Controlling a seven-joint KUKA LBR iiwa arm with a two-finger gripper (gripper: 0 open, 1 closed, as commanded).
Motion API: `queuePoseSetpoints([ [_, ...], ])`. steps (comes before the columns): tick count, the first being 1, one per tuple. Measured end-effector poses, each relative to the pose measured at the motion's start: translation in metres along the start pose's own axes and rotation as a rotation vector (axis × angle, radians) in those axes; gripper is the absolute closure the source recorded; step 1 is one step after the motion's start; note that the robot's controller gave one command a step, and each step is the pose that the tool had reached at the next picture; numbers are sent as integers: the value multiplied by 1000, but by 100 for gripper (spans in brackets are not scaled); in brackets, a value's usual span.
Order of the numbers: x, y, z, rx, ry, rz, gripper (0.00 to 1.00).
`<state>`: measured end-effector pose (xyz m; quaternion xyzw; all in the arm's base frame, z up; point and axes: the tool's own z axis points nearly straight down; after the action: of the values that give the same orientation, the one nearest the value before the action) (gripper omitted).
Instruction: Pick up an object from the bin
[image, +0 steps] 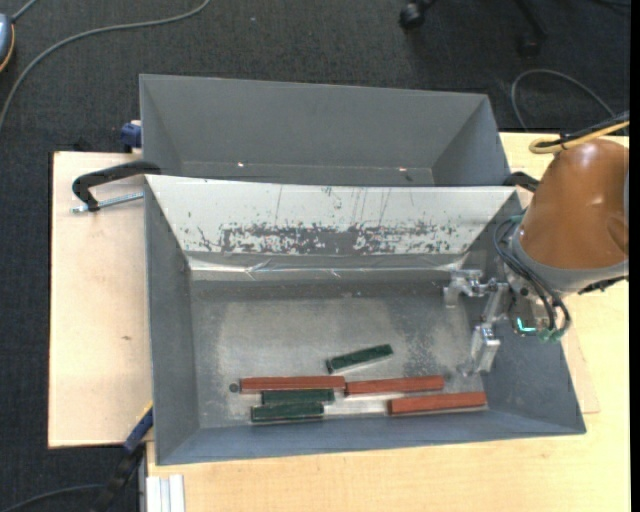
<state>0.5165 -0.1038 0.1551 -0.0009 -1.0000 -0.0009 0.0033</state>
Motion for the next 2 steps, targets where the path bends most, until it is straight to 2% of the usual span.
queuePoseSetpoints([
  [1, 20, 76, 89, -2, -1, -91, 0],
  [2, -13, 101, 84, 1, -13, -131, 0],
])
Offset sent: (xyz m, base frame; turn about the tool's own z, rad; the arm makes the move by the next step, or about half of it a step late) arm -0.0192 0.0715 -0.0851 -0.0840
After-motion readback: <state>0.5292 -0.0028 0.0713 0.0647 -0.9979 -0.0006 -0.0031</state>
